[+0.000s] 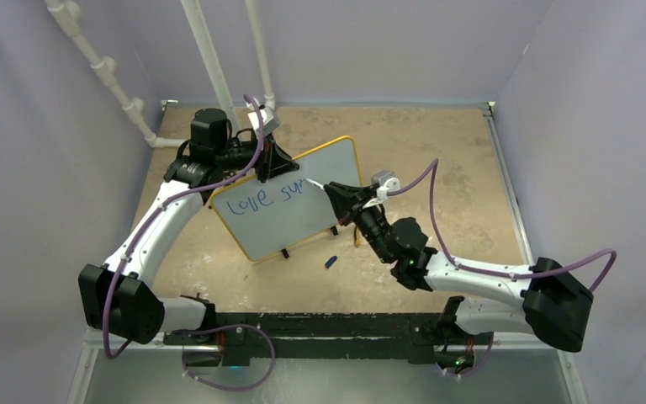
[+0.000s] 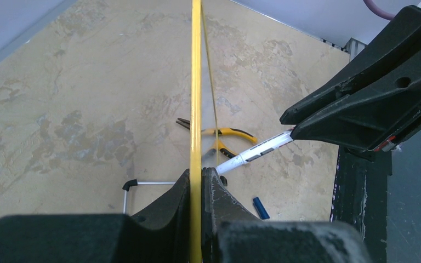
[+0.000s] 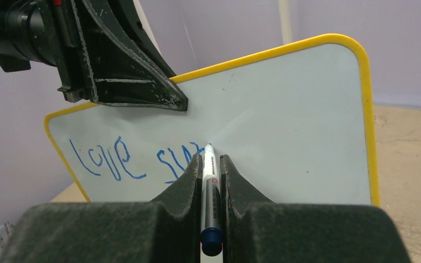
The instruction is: Write a sentence on the whiteboard
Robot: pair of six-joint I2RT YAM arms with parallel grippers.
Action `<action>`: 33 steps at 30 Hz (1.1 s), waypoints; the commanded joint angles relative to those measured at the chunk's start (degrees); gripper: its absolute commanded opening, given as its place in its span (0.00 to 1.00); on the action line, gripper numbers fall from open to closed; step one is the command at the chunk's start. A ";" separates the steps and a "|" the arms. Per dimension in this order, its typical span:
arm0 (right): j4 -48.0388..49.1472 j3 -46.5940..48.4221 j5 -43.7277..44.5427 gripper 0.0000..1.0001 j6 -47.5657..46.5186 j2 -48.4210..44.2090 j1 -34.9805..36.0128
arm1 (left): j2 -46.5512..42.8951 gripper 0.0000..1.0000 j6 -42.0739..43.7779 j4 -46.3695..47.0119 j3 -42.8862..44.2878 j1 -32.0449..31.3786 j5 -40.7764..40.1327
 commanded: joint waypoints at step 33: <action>-3.44 -1.83 3.14 0.00 3.56 -0.45 -0.08 | 2.04 0.00 1.58 -4.65 -2.90 0.01 2.02</action>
